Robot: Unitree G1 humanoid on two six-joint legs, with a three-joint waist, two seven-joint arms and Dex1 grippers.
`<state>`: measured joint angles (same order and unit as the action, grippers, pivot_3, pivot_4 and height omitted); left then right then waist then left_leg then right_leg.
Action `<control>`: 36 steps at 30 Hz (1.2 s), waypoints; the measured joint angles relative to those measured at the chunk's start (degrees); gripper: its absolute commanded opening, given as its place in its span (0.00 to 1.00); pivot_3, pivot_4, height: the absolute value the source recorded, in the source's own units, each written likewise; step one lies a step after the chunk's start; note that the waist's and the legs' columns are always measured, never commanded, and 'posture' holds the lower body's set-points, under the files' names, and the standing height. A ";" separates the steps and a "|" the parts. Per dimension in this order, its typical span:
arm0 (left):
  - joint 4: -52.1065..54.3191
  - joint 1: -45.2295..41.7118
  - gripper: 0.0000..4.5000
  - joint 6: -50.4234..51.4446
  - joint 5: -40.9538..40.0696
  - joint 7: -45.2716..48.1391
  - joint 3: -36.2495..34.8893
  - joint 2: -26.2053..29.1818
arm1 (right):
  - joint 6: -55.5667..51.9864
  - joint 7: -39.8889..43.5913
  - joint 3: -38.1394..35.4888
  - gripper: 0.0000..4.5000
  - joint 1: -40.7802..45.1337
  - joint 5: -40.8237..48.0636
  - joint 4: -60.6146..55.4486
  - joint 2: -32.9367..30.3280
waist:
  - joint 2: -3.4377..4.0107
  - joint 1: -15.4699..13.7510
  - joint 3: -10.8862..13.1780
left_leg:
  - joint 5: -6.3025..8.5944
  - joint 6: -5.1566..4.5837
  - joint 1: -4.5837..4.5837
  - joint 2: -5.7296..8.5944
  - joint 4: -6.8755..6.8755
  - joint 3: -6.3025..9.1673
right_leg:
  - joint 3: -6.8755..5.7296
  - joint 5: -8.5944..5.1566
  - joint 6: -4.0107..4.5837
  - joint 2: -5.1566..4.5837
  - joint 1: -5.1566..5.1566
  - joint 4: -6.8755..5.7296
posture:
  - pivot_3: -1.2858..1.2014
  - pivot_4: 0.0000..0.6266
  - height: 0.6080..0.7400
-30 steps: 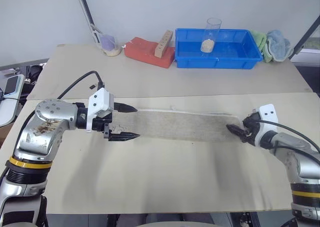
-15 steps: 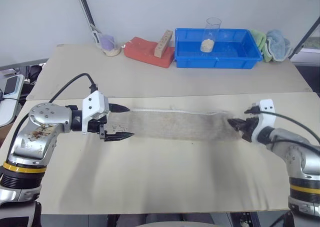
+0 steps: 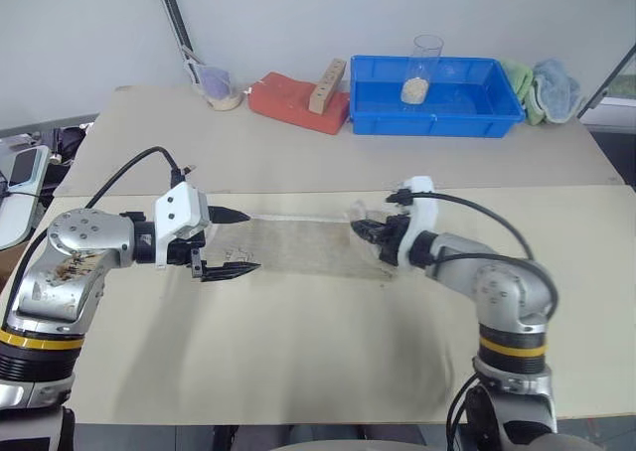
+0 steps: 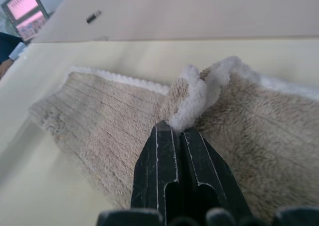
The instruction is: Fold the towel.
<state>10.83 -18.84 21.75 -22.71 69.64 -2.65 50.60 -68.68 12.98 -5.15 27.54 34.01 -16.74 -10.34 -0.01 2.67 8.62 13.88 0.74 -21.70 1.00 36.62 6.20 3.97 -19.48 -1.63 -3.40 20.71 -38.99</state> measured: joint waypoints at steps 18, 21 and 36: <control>2.94 4.70 1.00 2.12 -2.10 -3.71 -1.32 0.24 | 0.30 -3.58 2.83 0.83 1.57 -0.94 1.24 9.03 | 0.01 1.25 -0.01 | -0.02 0.03 -0.05 -0.07 -0.36 0.04 | 0.00 0.00 0.00 0.01 0.45 -0.23 | 0.52 0.24 1.00; 2.96 7.83 1.00 2.09 -2.15 -5.13 -3.06 -0.40 | -3.23 -3.06 2.27 0.83 1.74 2.12 -0.70 9.86 | 0.02 1.54 -0.01 | -0.02 0.03 0.01 -0.10 -0.47 0.04 | 0.00 0.00 0.00 0.02 0.50 -0.24 | 0.52 0.24 1.00; 9.89 21.32 1.00 14.82 -9.11 -42.75 -21.99 -26.78 | 14.28 16.76 15.88 0.99 6.47 -5.67 -8.64 -16.38 | -0.09 0.72 -0.05 | -0.05 0.09 0.00 -0.07 -0.41 -0.03 | -0.01 0.01 0.01 -0.10 0.41 -0.06 | 0.52 0.24 1.00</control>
<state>20.73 2.48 36.57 -31.82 26.89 -24.64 23.82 -54.40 29.74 10.73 34.01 28.34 -25.38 -26.73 -0.10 3.39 8.57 13.84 0.83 -21.70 0.93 36.21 6.17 3.96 -19.47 -1.62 -3.50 21.12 -39.05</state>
